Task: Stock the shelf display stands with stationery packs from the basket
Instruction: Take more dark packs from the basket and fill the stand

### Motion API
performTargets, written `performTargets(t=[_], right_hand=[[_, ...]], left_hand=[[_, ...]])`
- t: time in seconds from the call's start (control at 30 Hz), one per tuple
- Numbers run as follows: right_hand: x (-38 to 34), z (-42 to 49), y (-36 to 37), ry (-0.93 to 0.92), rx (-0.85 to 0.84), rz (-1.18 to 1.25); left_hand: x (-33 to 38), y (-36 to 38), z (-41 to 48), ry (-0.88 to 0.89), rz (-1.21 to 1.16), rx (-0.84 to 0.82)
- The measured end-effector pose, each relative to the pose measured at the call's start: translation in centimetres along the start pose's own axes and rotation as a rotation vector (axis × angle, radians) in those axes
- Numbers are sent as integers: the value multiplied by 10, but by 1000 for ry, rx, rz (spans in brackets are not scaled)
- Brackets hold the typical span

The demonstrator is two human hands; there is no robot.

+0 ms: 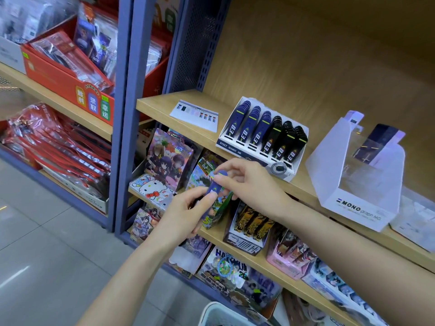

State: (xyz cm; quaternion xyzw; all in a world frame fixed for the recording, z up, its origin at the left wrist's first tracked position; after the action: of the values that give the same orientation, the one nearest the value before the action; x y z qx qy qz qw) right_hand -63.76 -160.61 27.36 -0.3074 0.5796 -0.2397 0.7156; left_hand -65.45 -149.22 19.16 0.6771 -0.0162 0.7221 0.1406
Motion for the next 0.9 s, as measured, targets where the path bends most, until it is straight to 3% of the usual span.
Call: performTargets(t=[0.13, 0.23, 0.37, 0.7, 0.9], right_hand=[[2, -3, -18, 47, 83, 148], [0, 2, -60, 30, 361, 228], [-2, 9, -108, -75, 617, 76], [-9, 38, -112, -175, 551, -324], [-11, 49, -113, -178, 451, -484]], left_hand=[[0, 1, -1, -26, -30, 83], [-7, -2, 4, -98, -113, 160], [-15, -1, 7, -118, -93, 171], [-11, 0, 2, -8, -44, 146], [-14, -3, 5, -86, -43, 195]])
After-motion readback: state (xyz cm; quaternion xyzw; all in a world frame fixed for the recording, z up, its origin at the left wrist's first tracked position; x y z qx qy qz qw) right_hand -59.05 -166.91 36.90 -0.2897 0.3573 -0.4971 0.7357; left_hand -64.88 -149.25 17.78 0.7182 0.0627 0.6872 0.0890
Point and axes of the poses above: each hand's wrist, its own z-axis towards the middle knuckle, its own y-axis out of the palm, x = y × z, the point moved 5 cm from there along z, towards the middle knuckle, and after that the axes turned 4 degrees about x, right-handed, at the moved point
